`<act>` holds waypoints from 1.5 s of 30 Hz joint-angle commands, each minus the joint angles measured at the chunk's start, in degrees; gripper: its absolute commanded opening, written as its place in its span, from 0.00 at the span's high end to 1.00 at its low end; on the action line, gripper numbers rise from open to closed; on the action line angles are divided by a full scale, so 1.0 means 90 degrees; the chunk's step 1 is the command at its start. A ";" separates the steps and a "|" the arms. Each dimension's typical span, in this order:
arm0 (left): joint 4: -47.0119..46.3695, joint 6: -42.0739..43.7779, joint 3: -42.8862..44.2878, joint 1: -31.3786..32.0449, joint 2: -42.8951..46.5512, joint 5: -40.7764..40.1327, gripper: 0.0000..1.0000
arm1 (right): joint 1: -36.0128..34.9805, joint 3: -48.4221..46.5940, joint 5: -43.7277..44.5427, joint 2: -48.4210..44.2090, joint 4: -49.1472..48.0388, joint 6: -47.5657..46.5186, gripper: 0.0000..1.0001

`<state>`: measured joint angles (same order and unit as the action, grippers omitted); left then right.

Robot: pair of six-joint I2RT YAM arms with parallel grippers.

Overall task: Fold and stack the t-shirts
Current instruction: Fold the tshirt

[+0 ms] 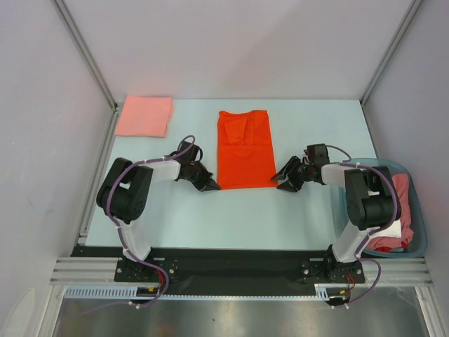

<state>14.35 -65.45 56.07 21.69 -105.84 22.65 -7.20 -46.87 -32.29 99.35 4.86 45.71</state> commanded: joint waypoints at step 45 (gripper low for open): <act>0.0612 0.0173 -0.3008 0.2257 0.3780 -0.1746 1.00 | -0.1836 0.3264 0.1742 -0.4651 0.2223 0.0516 1.00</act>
<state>16.86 -61.04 29.85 40.62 -74.94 9.78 -22.50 -18.94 -19.79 60.40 18.13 48.80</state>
